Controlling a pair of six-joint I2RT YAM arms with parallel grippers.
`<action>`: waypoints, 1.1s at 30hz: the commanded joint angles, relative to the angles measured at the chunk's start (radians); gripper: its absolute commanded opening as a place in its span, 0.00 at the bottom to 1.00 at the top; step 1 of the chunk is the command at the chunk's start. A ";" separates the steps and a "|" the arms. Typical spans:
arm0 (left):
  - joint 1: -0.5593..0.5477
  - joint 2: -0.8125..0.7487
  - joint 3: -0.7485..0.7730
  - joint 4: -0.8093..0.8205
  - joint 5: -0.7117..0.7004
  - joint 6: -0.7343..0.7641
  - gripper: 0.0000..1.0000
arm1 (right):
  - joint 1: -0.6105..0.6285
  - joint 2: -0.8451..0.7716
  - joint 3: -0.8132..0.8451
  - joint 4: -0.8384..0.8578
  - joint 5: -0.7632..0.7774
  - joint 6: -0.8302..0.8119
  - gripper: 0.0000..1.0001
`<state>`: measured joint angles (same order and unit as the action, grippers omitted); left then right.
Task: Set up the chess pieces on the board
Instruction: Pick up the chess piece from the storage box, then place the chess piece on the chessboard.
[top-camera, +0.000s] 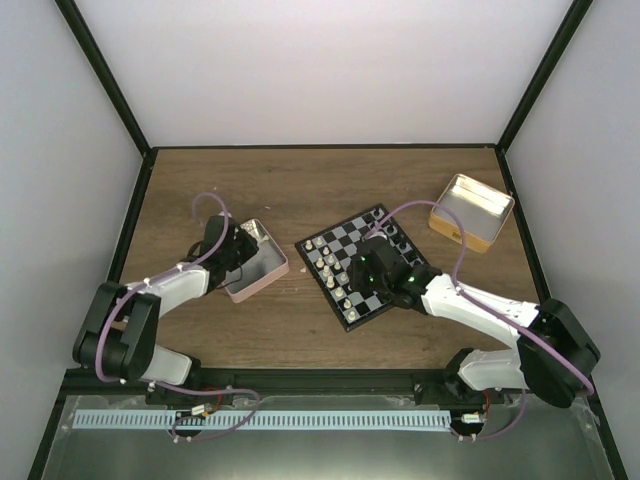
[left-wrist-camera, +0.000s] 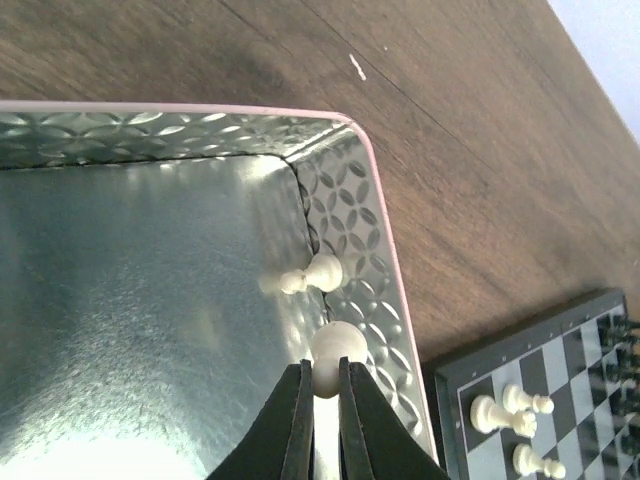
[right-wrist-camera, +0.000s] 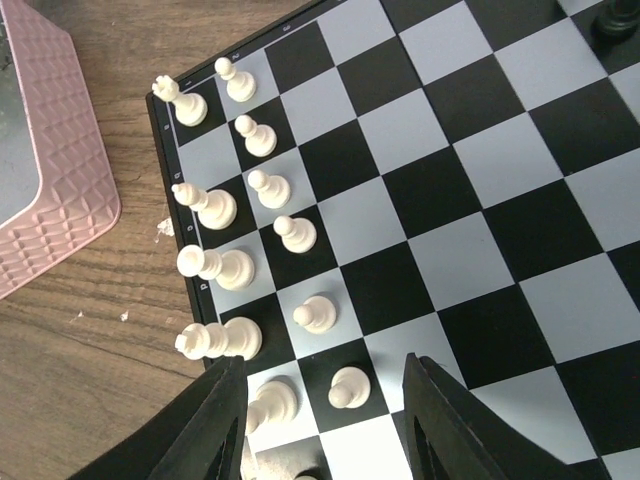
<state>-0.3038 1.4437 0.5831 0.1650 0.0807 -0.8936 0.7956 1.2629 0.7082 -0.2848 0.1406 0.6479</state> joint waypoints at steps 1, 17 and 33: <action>-0.030 -0.056 0.078 -0.278 -0.051 0.172 0.04 | 0.002 -0.029 0.055 -0.014 0.075 0.011 0.44; -0.411 0.086 0.555 -0.682 -0.035 0.444 0.04 | -0.192 -0.219 0.005 -0.115 0.211 0.155 0.45; -0.741 0.418 0.950 -0.978 -0.154 0.562 0.04 | -0.199 -0.741 -0.099 -0.282 0.579 0.393 0.45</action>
<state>-1.0058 1.8015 1.4593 -0.7105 -0.0299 -0.3630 0.6022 0.6197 0.6449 -0.5022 0.5961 0.9432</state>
